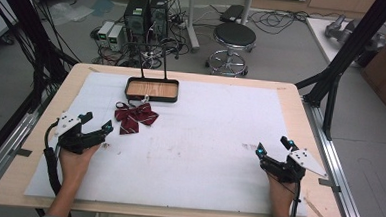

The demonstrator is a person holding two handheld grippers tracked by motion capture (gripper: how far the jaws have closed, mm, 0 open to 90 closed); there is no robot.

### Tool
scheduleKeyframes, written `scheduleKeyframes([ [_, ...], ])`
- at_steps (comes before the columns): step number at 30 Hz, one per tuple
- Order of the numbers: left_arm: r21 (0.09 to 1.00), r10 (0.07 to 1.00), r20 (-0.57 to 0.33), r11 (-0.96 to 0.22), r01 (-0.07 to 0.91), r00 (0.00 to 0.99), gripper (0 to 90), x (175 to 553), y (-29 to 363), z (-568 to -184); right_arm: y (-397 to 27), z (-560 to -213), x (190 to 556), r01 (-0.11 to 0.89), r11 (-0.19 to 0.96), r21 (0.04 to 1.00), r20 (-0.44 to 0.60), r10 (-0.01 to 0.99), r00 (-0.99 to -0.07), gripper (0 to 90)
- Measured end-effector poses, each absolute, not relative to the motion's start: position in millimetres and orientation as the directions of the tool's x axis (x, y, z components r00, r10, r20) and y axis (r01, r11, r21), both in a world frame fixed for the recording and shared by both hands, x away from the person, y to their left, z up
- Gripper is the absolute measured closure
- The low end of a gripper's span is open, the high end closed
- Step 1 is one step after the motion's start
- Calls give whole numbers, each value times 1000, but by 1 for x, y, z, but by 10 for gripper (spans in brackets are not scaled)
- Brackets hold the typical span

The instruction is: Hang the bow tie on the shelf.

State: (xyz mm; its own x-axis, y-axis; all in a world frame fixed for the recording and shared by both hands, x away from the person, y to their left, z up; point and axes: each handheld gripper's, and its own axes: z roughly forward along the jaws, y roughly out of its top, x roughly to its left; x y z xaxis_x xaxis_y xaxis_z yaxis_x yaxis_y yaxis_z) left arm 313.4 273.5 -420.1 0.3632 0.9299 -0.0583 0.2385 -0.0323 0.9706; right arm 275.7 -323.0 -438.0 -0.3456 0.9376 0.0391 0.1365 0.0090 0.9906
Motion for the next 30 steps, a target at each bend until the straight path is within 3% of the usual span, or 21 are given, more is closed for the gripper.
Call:
scheduleKeyframes([
  [16, 960, 918, -53, -62, 274, 394, 253, 366, 264, -423, -323, -438, 276, 144, 11, 990, 39, 938, -345, 114],
  [30, 914, 846, -16, -205, 351, 534, 319, 419, 227, -439, -323, -439, 276, 147, 11, 989, 41, 939, -342, 114],
])
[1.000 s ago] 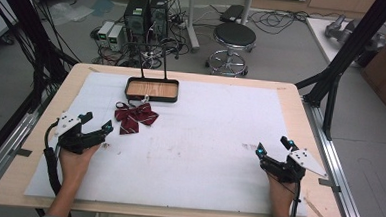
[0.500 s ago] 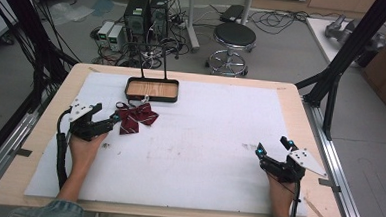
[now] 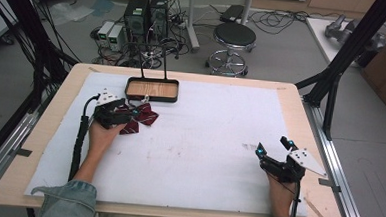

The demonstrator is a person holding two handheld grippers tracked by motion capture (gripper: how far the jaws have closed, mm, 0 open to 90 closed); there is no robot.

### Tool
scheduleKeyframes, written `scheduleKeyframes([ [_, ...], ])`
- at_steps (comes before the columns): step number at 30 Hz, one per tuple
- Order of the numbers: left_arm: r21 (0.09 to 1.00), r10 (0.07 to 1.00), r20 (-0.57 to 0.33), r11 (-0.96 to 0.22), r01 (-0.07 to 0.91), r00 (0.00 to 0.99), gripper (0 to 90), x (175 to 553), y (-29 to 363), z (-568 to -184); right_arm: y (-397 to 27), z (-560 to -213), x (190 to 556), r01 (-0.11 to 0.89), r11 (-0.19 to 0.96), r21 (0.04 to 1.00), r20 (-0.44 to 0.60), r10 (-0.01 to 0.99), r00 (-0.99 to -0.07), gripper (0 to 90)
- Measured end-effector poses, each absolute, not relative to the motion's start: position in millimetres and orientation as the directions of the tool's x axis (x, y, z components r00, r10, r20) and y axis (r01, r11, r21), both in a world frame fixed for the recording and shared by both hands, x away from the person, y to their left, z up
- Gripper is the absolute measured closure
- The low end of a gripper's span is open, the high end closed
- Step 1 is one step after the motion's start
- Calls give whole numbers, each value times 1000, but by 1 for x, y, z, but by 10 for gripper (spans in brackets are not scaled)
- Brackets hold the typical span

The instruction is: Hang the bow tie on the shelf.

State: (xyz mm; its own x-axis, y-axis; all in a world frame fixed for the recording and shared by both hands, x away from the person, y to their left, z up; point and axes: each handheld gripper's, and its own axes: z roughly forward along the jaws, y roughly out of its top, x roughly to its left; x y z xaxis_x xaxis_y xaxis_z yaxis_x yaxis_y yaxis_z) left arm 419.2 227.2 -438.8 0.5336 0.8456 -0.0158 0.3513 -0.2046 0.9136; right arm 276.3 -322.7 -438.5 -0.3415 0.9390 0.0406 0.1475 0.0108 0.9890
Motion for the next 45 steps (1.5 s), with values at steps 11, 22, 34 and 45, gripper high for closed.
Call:
scheduleKeyframes([
  [11, 891, 859, 10, -240, 386, 511, 348, 432, 224, -446, -323, -439, 276, 149, 7, 989, 46, 938, -344, 114],
  [22, 836, 878, 22, -279, 473, 479, 461, 439, 216, -449, -323, -438, 276, 146, 10, 989, 42, 937, -346, 114],
  [34, 798, 876, 42, -319, 511, 480, 652, 441, 212, -451, -323, -438, 276, 149, 8, 989, 45, 938, -345, 114],
  [45, 826, 833, 23, -328, 459, 553, 737, 430, 213, -434, -324, -438, 276, 148, 3, 989, 49, 936, -347, 114],
])
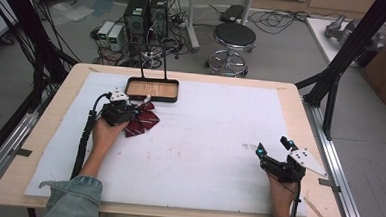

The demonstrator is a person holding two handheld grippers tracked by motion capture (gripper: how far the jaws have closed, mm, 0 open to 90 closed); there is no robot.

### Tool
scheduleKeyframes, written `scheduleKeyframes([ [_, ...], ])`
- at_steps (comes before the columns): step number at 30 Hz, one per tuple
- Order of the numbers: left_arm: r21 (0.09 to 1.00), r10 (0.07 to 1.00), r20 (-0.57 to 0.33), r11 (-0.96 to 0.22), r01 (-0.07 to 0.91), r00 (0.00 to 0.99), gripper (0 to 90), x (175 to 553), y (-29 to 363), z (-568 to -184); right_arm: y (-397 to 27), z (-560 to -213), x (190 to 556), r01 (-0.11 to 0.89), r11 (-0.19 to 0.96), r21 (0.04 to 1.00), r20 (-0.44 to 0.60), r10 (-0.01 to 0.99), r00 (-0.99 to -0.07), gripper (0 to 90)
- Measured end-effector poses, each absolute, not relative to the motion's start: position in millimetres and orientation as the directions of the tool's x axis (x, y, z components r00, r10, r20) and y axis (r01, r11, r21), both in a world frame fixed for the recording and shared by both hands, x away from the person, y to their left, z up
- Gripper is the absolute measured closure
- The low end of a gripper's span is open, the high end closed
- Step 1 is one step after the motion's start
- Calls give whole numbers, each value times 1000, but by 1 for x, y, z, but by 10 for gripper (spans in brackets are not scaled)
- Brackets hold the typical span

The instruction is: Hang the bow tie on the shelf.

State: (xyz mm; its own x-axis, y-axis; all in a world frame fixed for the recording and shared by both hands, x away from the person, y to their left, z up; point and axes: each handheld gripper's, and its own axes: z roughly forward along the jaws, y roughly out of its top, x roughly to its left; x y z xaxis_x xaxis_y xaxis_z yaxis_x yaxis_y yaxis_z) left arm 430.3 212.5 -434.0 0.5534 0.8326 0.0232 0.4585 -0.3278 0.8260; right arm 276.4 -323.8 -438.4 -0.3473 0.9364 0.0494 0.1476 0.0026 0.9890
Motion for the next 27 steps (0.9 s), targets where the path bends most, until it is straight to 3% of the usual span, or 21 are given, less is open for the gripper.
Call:
scheduleKeyframes([
  [4, 872, 818, 23, -297, 389, 574, 738, 421, 213, -418, -324, -438, 276, 148, 4, 989, 49, 936, -349, 114],
  [14, 926, 811, -38, -190, 325, 584, 742, 414, 231, -383, -324, -439, 277, 156, -5, 988, 59, 936, -346, 114],
  [27, 958, 808, -38, -139, 252, 589, 741, 429, 246, -336, -324, -439, 277, 158, -4, 987, 59, 937, -345, 115],
])
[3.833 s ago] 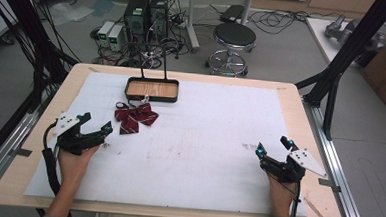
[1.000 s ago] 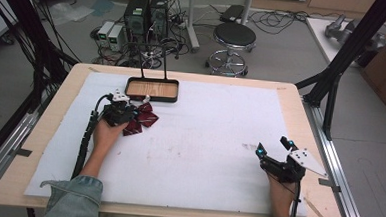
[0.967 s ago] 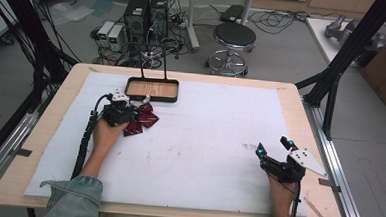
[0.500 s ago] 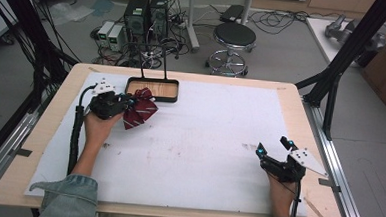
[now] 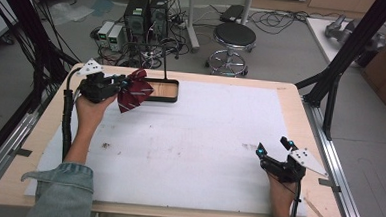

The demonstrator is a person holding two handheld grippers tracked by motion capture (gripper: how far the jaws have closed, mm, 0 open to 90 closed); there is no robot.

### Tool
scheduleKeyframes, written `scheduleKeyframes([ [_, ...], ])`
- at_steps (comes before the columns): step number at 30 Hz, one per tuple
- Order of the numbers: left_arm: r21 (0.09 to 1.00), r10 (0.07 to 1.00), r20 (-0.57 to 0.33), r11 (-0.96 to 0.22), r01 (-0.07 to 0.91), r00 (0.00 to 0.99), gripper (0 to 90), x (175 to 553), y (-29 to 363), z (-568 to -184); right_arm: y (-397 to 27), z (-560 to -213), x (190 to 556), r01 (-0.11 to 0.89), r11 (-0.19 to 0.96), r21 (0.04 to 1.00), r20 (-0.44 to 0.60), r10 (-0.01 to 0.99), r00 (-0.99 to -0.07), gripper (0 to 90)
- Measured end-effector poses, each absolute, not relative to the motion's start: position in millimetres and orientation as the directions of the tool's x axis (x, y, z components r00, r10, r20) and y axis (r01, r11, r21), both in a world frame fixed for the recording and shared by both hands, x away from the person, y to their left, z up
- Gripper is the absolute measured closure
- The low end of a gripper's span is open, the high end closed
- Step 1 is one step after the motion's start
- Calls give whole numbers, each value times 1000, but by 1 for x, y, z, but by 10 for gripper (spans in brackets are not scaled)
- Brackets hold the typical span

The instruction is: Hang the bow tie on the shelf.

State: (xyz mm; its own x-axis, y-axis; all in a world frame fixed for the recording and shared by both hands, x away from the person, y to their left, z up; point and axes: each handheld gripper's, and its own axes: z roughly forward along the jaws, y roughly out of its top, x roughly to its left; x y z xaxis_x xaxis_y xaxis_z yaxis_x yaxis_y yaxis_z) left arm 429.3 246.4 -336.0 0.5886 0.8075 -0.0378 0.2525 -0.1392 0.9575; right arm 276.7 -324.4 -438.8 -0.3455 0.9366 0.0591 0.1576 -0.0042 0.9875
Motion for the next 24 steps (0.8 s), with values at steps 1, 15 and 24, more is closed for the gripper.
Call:
scheduleKeyframes([
  [1, 959, 809, -40, -133, 249, 587, 741, 431, 247, -333, -324, -439, 277, 158, -3, 987, 58, 937, -344, 115],
  [15, 967, 831, -37, -111, 230, 555, 741, 462, 267, -300, -324, -439, 277, 164, -3, 986, 60, 936, -348, 115],
  [24, 969, 840, -30, -110, 223, 542, 742, 484, 267, -287, -325, -439, 277, 166, -2, 986, 61, 935, -349, 115],
])
